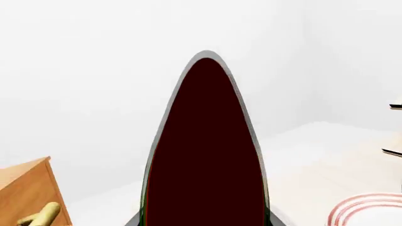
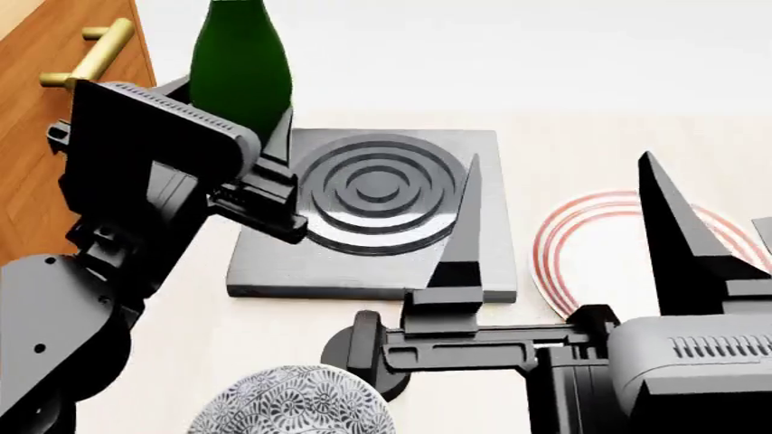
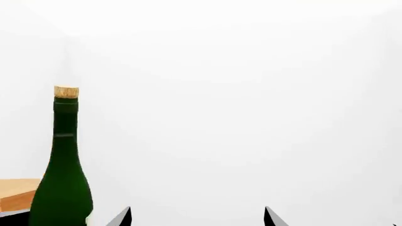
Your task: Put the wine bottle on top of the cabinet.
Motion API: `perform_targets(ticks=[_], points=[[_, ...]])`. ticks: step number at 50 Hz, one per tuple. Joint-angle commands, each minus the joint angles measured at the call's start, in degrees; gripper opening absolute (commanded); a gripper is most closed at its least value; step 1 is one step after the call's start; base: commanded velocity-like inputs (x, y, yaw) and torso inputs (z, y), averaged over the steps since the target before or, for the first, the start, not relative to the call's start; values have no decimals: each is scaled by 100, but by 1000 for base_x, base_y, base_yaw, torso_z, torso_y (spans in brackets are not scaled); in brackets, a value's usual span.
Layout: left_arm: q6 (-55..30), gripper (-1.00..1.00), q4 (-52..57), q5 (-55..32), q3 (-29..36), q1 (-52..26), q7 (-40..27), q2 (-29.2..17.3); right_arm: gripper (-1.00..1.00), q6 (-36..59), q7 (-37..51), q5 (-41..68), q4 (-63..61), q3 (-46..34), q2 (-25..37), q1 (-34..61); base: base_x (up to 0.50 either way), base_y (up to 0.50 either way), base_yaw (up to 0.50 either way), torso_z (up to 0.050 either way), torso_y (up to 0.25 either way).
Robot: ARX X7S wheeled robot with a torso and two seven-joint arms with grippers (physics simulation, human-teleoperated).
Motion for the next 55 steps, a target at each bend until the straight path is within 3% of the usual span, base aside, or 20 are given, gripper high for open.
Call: perform_targets(ticks=[1,12,25,39,55], points=[[-977,-100,327,-320,-421,-1082,-197,-353,100,-747,-21,-254,-116,150,108,-1064,0,0,0,10,0],[-1561,-100,-66,-377,-693,-2291,-92,-581,100,-1135,-115,-477,119,77,147,-1606,0,0,0,0,1],[-1829,-100,-813,-195,-743,-3183,-19,-820,100,-1240,-115,-431,200,137,189,-1716,0,0,0,0,1],[-1901,-100,-1806,172,-640,-3803,-49,-1065,100,-1282,-131,-455,338,29,167,-1663,0,0,0,0,1],[-2104,-100,-2474,213,-726,-3964,-110,-1101,100,-1317,-128,-432,342,-42,170,-1664,0,0,0,1,1]])
